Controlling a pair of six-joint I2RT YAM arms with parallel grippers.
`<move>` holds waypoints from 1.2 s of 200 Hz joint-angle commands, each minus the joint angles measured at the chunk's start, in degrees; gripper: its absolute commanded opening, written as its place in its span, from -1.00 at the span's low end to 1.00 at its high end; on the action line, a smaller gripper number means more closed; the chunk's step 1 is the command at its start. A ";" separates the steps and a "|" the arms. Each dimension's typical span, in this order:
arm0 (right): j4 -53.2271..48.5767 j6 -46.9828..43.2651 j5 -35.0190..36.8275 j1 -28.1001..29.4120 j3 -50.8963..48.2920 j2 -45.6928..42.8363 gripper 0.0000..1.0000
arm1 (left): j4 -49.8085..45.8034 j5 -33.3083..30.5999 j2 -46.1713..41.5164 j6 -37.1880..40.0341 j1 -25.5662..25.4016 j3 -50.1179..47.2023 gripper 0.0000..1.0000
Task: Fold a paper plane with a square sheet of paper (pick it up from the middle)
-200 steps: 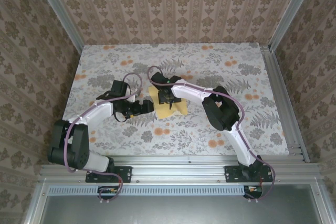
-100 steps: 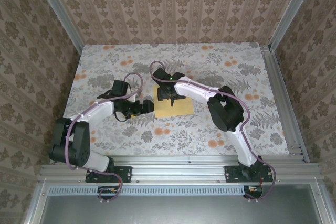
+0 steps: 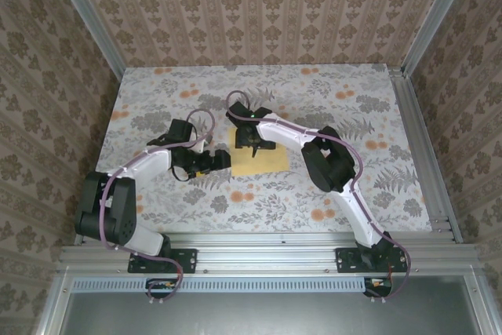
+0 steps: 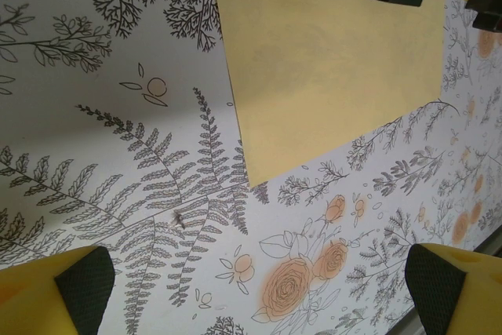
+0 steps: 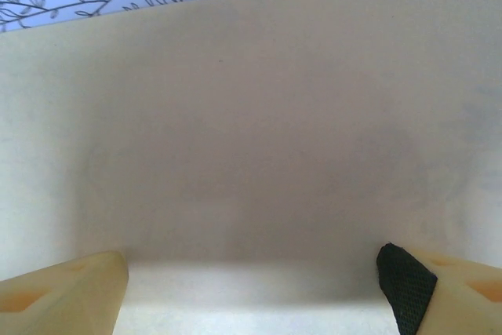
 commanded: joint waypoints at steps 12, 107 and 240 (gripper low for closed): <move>-3.61 0.06 -0.92 0.20 1.35 3.26 0.71 | -0.29 1.43 0.83 1.21 0.43 1.56 1.00; -4.57 -2.93 0.37 0.99 2.57 2.67 0.26 | -0.25 1.99 1.48 1.32 0.34 1.48 1.00; 3.33 -6.20 -1.24 1.29 -5.66 -11.25 -0.57 | -3.03 0.20 -2.05 0.38 0.53 3.14 1.00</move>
